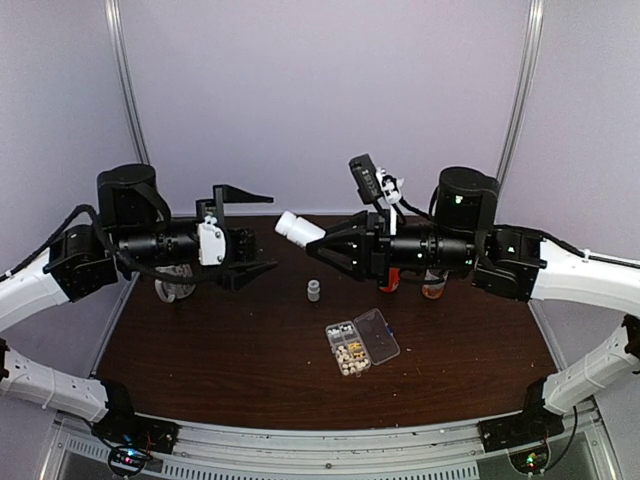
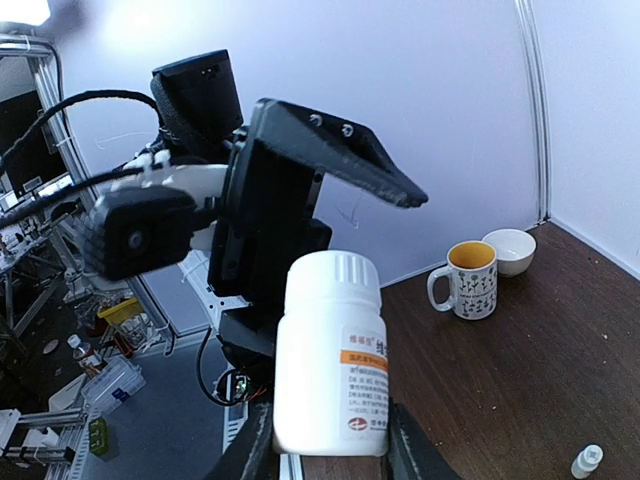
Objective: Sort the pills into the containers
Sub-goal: Screw the lid of the pill bottle onto the pill bottle.
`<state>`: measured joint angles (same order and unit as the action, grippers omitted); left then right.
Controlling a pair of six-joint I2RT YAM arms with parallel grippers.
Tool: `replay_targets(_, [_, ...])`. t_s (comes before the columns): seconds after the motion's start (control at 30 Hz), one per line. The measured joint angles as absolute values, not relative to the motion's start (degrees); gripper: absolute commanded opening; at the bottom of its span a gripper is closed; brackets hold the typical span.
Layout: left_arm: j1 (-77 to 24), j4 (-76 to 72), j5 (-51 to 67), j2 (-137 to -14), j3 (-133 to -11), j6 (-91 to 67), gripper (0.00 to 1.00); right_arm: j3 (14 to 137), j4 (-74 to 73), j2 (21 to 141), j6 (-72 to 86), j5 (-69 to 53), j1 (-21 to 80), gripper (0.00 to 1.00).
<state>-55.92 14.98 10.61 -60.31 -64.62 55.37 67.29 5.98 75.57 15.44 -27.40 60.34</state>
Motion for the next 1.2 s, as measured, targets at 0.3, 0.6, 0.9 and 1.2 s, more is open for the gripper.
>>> replay_targets(0.3, [-55.92,18.04,4.08,-59.59,-70.50,15.07,0.97,61.80,5.15,67.20,3.33,-23.51,60.34,0.00])
replay_targets(0.6, [-55.61,29.69,11.51,-65.91,-86.54,-9.76,0.88,56.14,9.82,64.34,-13.93,-12.80,62.17,0.00])
replay_targets(0.9, [-50.74,33.80,27.75,-71.02,-86.48,-25.41,0.83,55.44,15.27,66.57,-32.99,1.19,71.11,0.00])
replay_targets(1.2, [-49.69,33.91,36.56,-71.48,-85.95,-31.86,0.71,57.76,15.88,70.81,-40.80,6.61,73.49,0.00])
